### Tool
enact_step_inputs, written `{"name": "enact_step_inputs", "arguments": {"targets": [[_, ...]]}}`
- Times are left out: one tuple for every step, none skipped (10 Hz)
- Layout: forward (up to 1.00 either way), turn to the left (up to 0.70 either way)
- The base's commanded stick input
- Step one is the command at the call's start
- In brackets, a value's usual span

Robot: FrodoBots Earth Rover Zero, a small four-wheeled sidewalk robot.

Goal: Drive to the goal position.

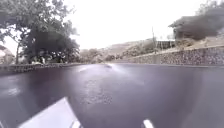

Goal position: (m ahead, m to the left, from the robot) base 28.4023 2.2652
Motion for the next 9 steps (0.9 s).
{"name": "enact_step_inputs", "arguments": {"targets": [[0.70, 0.00], [0.70, 0.00], [0.70, 0.00], [0.70, 0.00], [0.70, 0.00], [0.70, 0.00], [0.70, 0.00], [0.70, 0.00], [0.70, 0.00]]}}
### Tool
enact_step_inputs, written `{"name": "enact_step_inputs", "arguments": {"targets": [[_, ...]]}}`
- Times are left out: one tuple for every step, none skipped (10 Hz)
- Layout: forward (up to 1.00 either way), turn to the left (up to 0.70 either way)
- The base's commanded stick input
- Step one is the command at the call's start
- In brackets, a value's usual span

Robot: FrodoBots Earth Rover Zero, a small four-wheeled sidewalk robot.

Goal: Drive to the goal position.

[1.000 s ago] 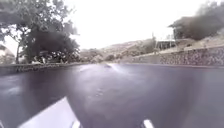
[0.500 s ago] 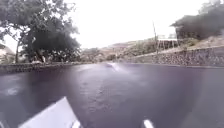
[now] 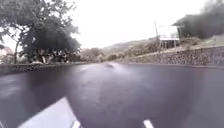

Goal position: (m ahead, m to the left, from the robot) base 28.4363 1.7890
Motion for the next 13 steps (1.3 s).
{"name": "enact_step_inputs", "arguments": {"targets": [[0.70, -0.35], [0.70, -0.35], [0.70, -0.26], [0.70, -0.10], [0.70, 0.00], [0.70, 0.00], [0.70, 0.00], [0.70, 0.00], [0.70, 0.00], [0.70, 0.00], [0.70, 0.00], [0.70, -0.09], [0.70, -0.27]]}}
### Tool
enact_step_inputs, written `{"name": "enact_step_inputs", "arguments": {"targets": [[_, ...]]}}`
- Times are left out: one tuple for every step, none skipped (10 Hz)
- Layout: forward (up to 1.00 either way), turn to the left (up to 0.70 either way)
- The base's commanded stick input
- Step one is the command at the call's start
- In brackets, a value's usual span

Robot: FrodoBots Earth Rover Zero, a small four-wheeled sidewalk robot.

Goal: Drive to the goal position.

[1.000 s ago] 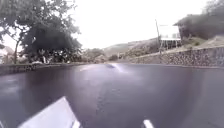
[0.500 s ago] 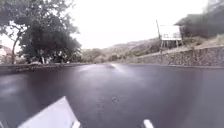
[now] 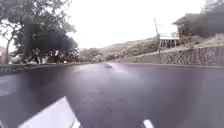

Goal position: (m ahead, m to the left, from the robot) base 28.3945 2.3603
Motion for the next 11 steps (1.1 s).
{"name": "enact_step_inputs", "arguments": {"targets": [[0.70, -0.35], [0.70, -0.20], [0.70, 0.00], [0.70, 0.00], [0.70, 0.00], [0.70, 0.00], [0.70, 0.00], [0.70, 0.00], [0.70, 0.00], [0.70, 0.00], [0.70, 0.00]]}}
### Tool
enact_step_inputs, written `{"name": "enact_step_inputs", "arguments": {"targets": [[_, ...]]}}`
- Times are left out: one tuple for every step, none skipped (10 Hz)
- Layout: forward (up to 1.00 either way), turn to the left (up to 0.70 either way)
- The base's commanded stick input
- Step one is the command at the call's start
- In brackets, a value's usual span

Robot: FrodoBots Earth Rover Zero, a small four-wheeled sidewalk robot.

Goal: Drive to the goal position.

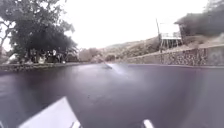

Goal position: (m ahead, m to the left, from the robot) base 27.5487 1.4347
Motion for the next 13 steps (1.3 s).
{"name": "enact_step_inputs", "arguments": {"targets": [[0.70, 0.00], [0.70, -0.16], [0.70, -0.35], [0.70, -0.30], [0.70, -0.09], [0.70, 0.00], [0.70, 0.00], [0.70, 0.00], [0.70, 0.00], [0.70, 0.00], [0.70, 0.00], [0.70, 0.00], [0.70, 0.00]]}}
